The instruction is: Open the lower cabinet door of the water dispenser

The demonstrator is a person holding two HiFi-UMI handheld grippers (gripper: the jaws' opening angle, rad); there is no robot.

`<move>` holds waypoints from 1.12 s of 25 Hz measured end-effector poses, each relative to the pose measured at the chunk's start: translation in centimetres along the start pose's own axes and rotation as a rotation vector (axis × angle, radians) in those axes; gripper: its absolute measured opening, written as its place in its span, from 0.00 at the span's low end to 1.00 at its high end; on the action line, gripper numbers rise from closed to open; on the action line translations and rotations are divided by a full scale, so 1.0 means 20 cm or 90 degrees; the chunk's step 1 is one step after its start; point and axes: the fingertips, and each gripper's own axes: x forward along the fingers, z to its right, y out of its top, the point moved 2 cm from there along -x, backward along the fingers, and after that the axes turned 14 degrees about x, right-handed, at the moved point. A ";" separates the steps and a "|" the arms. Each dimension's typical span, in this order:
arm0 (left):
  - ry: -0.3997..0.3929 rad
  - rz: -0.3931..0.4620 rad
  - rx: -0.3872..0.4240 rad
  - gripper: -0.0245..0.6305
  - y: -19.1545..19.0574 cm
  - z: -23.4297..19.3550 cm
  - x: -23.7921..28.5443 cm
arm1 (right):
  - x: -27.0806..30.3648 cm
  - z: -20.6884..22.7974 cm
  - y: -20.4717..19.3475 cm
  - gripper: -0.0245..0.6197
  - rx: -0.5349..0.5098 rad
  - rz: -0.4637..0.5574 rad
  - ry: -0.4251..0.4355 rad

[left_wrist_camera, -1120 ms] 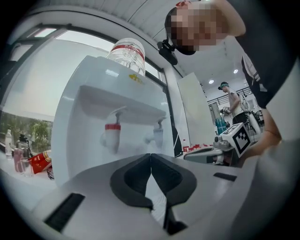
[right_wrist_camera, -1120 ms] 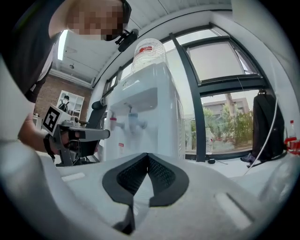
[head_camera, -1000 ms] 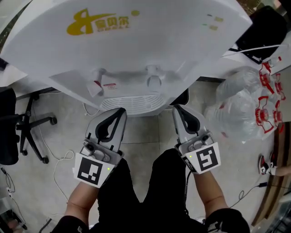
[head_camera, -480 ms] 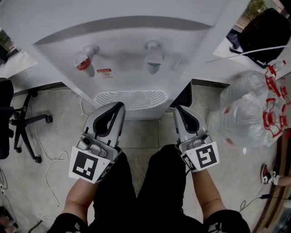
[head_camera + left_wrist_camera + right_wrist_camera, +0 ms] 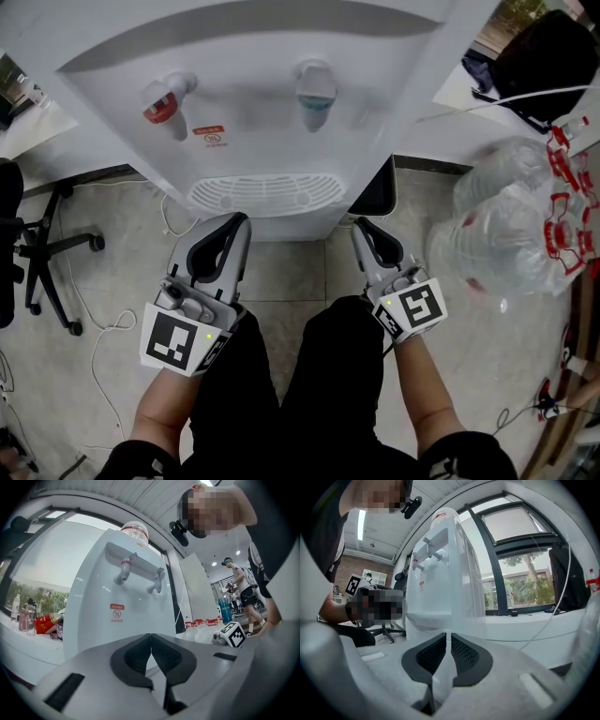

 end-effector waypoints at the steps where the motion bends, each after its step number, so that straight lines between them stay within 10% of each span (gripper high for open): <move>1: 0.001 -0.003 -0.007 0.05 -0.01 0.00 -0.01 | 0.01 0.01 -0.01 0.07 -0.001 -0.005 0.000; 15: 0.013 -0.008 0.038 0.05 0.00 -0.06 -0.06 | 0.11 0.13 -0.18 0.15 0.011 -0.029 -0.005; 28: -0.016 -0.013 0.025 0.05 0.01 -0.04 -0.10 | 0.23 0.21 -0.25 0.48 0.014 -0.041 -0.006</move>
